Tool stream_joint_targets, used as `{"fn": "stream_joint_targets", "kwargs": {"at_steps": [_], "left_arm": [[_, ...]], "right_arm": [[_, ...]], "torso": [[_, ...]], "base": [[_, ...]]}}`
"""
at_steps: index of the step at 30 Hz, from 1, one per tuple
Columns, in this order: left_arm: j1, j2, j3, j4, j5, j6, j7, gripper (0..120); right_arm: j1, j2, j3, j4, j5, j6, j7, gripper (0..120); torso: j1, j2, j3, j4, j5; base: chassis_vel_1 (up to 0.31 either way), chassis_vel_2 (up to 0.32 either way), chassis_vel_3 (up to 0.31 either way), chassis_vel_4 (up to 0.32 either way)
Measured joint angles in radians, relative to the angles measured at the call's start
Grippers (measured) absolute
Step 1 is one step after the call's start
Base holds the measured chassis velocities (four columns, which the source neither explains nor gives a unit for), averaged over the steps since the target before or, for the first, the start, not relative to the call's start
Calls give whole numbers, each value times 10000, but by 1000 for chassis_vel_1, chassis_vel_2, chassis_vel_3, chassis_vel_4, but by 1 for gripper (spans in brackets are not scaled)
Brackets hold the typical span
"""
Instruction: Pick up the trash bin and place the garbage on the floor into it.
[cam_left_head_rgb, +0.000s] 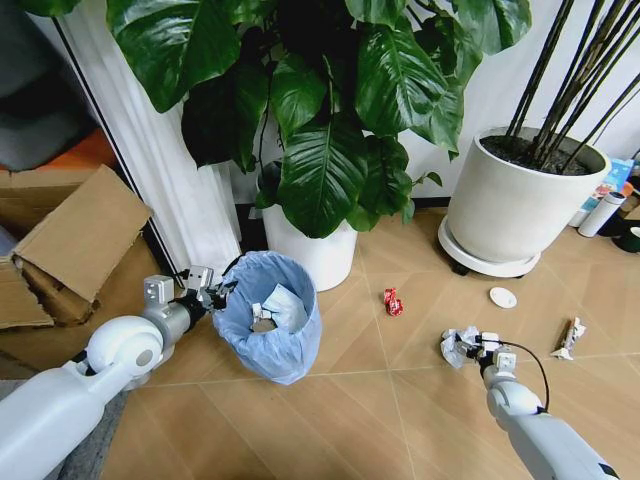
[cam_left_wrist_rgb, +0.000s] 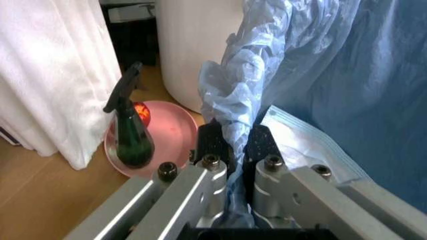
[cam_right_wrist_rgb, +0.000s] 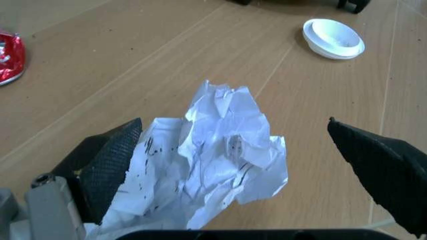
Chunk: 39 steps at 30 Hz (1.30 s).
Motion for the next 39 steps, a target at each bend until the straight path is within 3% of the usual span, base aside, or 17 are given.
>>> {"fn": "stream_joint_targets", "kwargs": {"at_steps": [9, 16, 18, 20, 26, 33, 39], "left_arm": [[-168, -71, 97, 92, -29, 0, 17, 0], [-348, -162, 204, 223, -53, 0, 51, 0], [-363, -169, 212, 235, -55, 0, 53, 0], [-401, -201, 230, 274, -64, 2, 59, 0], [-530, -253, 295, 366, -76, 5, 80, 0], [-720, -291, 410, 436, -109, 9, 84, 0], [-771, -333, 458, 490, -115, 10, 84, 0]], "right_arm": [[551, 213, -76, -716, -136, -37, 99, 97], [1031, 520, -164, -1443, -250, -17, -78, 70], [1070, 531, -172, -1490, -255, -12, -99, 67], [1170, 553, -192, -1589, -260, -6, -155, 53], [1289, 528, -208, -1752, -260, 0, -257, 36], [1267, 420, -245, -1713, -216, -2, -304, 7], [1107, 311, -254, -1551, -107, -22, -298, 0]], "torso": [[0, 0, 0, 0, -3], [0, 0, 0, 0, 0], [0, 0, 0, 0, -1], [0, 0, 0, 0, -1], [0, 0, 0, 0, 0], [0, 0, 0, 0, -1], [0, 0, 0, 1, 1]], "base": [[0, 0, 0, 0], [0, 0, 0, 0], [0, 0, 0, 0], [0, 0, 0, 0], [0, 0, 0, 0], [0, 0, 0, 0], [0, 0, 0, 0]]}}
